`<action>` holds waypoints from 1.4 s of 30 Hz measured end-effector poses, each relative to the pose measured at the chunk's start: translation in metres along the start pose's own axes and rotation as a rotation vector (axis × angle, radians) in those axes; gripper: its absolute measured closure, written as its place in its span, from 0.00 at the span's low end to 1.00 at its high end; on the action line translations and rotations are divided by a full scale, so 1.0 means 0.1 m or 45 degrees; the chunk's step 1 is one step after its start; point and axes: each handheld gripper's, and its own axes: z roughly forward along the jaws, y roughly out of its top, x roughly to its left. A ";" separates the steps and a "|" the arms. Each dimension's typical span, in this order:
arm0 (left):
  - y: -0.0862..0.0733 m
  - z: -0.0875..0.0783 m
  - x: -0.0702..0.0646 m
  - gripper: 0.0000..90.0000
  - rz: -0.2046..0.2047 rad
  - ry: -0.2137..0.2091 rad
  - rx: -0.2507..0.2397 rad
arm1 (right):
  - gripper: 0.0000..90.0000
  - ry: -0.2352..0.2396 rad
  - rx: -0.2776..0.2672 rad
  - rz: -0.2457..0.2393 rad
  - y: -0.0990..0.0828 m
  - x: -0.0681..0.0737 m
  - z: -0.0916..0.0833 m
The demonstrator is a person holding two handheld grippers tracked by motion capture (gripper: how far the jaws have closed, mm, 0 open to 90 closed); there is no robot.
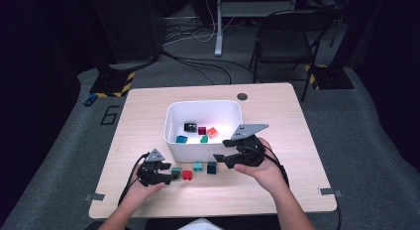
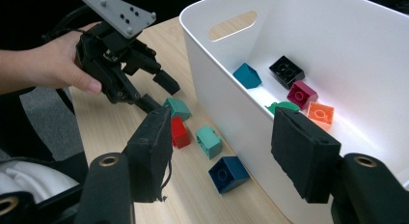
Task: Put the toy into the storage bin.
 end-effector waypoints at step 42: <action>0.08 -0.03 -0.05 0.65 0.052 0.022 0.010 | 0.44 -0.017 -0.042 0.012 0.01 -0.01 -0.07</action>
